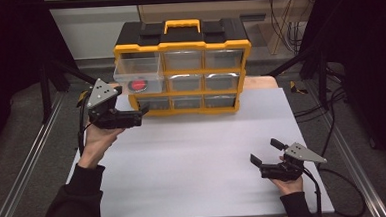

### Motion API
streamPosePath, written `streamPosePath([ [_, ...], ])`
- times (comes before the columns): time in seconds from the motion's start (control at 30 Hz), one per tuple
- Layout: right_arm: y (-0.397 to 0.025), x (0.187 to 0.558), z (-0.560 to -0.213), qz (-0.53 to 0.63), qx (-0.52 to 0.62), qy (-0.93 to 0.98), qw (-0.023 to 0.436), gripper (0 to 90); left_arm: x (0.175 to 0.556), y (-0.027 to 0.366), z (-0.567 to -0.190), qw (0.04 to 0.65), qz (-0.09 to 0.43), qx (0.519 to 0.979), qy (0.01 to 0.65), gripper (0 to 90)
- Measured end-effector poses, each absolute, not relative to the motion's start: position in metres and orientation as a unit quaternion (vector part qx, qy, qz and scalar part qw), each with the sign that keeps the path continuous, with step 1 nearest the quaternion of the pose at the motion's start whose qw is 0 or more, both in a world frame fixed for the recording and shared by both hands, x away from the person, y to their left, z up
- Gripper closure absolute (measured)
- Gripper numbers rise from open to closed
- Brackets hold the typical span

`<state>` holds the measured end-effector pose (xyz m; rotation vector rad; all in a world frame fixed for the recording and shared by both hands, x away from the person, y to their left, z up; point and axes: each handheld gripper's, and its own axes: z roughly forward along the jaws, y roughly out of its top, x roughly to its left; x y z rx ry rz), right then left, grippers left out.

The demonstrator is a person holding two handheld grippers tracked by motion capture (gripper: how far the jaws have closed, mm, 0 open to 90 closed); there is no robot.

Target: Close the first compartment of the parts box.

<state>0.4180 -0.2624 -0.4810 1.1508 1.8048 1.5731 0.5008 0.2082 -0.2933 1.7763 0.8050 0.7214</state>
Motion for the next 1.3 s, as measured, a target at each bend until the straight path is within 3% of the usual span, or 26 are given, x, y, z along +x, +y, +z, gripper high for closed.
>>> streamPosePath([
  [0.23, -0.262, 0.418, -0.481, 0.574, 0.419, 0.661, 0.242, 0.3, 0.501, 0.206, -0.303, 0.501, 0.291, 0.739, 0.343, 4.9],
  [0.43, -0.263, 0.418, -0.481, 0.574, 0.419, 0.660, 0.242, 0.3, 0.505, 0.205, -0.306, 0.500, 0.289, 0.739, 0.348, 13.3],
  [1.3, -0.263, 0.418, -0.482, 0.572, 0.420, 0.662, 0.240, 0.3, 0.509, 0.209, -0.298, 0.494, 0.298, 0.741, 0.343, 72.3],
])
